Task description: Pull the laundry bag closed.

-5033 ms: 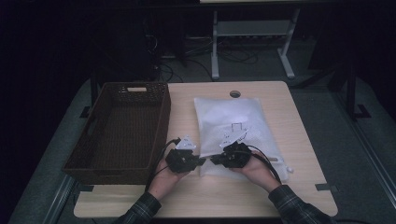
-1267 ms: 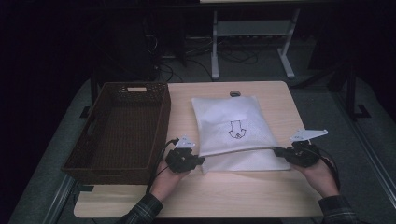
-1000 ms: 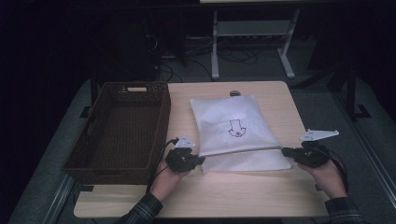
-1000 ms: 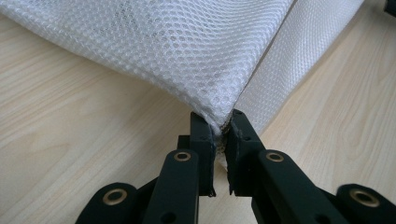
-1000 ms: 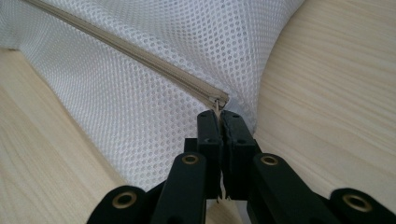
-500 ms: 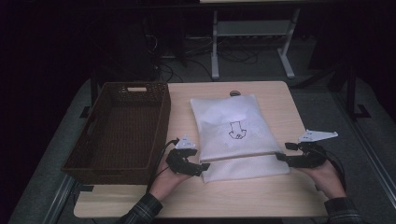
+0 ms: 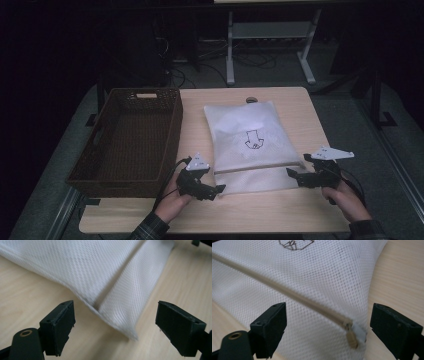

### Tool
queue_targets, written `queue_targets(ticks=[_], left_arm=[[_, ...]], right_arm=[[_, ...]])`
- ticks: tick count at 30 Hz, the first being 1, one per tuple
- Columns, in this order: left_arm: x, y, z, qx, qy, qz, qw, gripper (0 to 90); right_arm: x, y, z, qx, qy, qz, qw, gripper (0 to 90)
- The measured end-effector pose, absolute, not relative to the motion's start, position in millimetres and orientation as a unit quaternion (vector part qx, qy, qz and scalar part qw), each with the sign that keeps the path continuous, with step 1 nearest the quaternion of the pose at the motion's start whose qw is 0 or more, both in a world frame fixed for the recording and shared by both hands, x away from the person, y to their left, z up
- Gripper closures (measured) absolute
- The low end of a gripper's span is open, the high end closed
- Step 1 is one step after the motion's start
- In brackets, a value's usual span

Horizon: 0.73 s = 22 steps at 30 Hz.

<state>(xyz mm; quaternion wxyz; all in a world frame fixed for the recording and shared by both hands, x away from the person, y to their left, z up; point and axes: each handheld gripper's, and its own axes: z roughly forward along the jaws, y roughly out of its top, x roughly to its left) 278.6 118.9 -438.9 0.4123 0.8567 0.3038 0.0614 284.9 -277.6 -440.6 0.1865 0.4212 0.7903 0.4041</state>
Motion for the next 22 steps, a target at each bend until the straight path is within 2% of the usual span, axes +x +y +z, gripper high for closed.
queue_targets(ticks=[11,15,22], left_arm=[[252,130,-445,0.861,0.292,0.072,0.409,15.7],[245,137,-448,0.865,0.293,0.075,0.400,15.7],[243,140,-450,0.865,0.298,0.074,0.397,15.7]], right_arm=[[242,-292,-453,0.439,0.789,0.369,0.217,13.2],[229,-292,-456,0.439,0.792,0.368,0.213,13.1],[228,-291,-457,0.436,0.795,0.369,0.206,13.1]])
